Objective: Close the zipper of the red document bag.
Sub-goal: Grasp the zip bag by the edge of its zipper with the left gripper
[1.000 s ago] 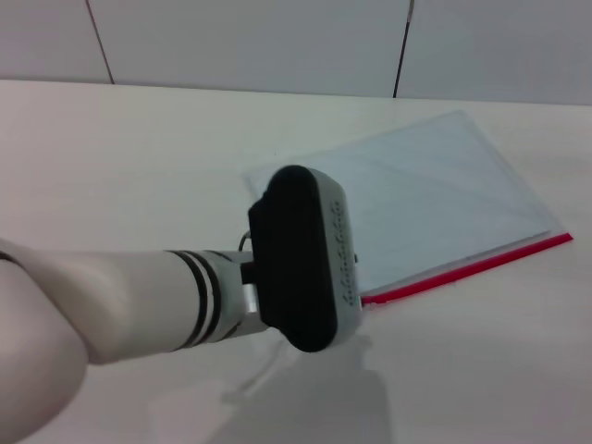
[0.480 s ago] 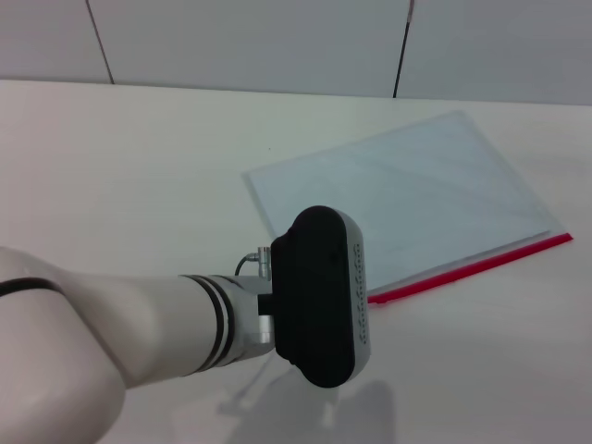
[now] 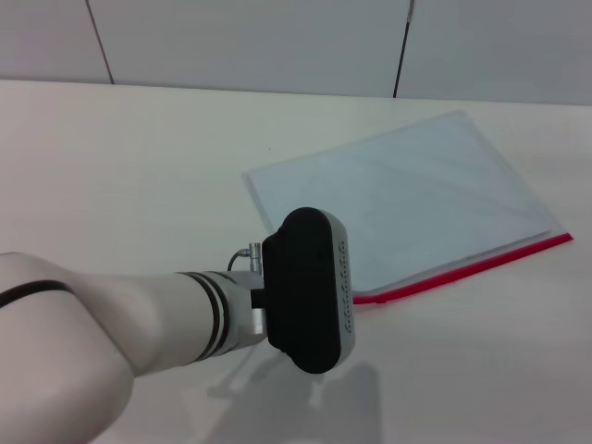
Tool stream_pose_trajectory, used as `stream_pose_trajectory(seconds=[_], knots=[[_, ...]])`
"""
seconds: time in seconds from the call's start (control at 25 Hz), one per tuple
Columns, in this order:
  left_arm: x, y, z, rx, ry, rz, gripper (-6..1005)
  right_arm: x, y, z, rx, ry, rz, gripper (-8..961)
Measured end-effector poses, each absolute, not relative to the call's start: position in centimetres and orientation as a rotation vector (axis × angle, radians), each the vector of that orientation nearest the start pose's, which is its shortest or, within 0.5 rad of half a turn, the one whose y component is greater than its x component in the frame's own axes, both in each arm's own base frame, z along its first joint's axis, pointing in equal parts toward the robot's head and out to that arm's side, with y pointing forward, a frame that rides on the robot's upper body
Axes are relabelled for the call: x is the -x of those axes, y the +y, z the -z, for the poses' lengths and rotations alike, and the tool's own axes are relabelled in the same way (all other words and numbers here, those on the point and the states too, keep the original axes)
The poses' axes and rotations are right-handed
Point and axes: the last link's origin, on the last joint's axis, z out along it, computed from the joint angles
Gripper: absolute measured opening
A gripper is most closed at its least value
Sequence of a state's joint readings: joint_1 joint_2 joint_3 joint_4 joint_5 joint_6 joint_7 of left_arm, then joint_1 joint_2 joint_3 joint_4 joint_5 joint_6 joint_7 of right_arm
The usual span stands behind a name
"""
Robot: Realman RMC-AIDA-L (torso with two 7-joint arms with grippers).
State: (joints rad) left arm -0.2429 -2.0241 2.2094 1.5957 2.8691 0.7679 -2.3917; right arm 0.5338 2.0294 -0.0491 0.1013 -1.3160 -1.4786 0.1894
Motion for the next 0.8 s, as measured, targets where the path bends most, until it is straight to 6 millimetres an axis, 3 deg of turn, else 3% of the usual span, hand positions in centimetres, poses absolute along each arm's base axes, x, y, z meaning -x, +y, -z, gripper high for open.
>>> stream_pose_trajectory(seconds=[0.36, 0.8], knots=[[16.3, 29.3, 10.9, 2.538, 0.332, -0.387, 475, -30.4, 34.1, -3.3, 1.48, 0.323, -0.903, 851], [17.4, 30.5, 11.3, 2.491, 0.344, -0.345, 375, -30.4, 34.1, -3.3, 1.48, 0.323, -0.903, 851]])
